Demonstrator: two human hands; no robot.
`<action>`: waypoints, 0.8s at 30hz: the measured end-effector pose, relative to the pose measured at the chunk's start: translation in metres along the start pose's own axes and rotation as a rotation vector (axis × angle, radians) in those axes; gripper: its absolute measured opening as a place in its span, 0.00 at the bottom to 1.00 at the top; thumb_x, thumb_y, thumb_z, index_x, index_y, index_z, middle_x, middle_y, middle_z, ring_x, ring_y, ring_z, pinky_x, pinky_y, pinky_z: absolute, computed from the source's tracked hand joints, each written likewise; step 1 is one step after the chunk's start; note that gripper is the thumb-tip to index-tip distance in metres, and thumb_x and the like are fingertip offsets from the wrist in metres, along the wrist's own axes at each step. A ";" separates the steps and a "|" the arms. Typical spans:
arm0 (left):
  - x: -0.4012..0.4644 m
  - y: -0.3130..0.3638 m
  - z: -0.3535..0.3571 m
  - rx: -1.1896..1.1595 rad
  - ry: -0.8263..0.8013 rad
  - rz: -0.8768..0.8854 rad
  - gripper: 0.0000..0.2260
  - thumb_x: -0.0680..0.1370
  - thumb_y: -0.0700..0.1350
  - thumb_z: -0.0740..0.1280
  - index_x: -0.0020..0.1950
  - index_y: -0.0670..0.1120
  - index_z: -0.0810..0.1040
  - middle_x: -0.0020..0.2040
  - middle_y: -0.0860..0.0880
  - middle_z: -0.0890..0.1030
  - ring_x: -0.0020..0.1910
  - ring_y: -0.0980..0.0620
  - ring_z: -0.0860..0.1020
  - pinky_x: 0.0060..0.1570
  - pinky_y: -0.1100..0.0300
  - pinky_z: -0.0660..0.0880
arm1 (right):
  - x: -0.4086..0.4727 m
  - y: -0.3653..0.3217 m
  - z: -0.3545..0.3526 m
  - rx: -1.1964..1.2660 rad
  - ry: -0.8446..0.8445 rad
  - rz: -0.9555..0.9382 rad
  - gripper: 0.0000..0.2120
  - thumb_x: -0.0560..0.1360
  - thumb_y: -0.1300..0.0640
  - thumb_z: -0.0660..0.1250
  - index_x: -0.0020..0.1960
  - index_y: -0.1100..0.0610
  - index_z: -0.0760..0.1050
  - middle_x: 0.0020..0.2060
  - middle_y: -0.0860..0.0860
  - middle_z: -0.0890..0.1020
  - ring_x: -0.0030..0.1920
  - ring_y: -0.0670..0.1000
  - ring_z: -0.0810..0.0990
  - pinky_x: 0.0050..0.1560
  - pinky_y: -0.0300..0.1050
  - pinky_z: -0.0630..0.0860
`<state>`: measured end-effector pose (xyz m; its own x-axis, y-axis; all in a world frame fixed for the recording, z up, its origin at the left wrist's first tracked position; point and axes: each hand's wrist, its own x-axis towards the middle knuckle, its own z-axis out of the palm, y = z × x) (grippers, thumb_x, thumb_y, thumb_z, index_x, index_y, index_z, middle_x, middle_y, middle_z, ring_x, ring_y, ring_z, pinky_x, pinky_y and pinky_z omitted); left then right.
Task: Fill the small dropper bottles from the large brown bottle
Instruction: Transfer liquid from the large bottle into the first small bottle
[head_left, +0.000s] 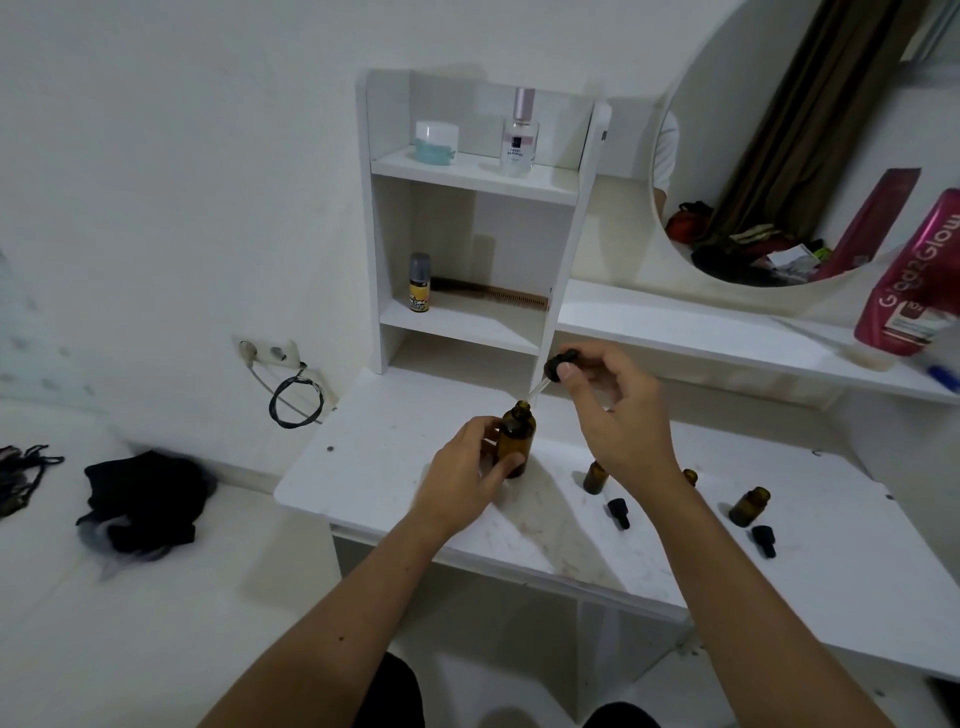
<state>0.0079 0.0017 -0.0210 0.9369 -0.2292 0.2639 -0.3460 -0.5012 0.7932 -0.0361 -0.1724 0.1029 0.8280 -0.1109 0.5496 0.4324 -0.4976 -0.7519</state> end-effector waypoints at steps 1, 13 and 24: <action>0.000 0.001 0.000 0.004 0.000 -0.001 0.22 0.79 0.56 0.69 0.70 0.51 0.70 0.62 0.54 0.80 0.55 0.56 0.79 0.55 0.65 0.74 | 0.001 0.000 0.002 -0.004 -0.010 0.008 0.08 0.80 0.58 0.69 0.59 0.53 0.82 0.52 0.45 0.85 0.53 0.44 0.83 0.57 0.34 0.78; -0.001 0.002 -0.001 -0.001 0.001 0.005 0.20 0.80 0.54 0.70 0.69 0.50 0.71 0.62 0.53 0.80 0.56 0.54 0.79 0.58 0.56 0.78 | 0.011 0.020 0.030 -0.039 -0.107 0.260 0.02 0.78 0.56 0.73 0.48 0.50 0.83 0.42 0.41 0.86 0.44 0.37 0.83 0.46 0.26 0.76; 0.001 -0.002 0.001 0.004 -0.012 -0.001 0.21 0.80 0.55 0.70 0.69 0.50 0.70 0.63 0.53 0.79 0.56 0.53 0.79 0.60 0.54 0.79 | 0.007 0.026 0.039 -0.045 -0.057 0.320 0.02 0.78 0.58 0.73 0.46 0.55 0.83 0.41 0.46 0.86 0.43 0.42 0.84 0.44 0.29 0.76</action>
<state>0.0098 0.0017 -0.0224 0.9366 -0.2383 0.2568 -0.3454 -0.5048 0.7911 -0.0046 -0.1527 0.0731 0.9385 -0.2203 0.2657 0.1319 -0.4826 -0.8659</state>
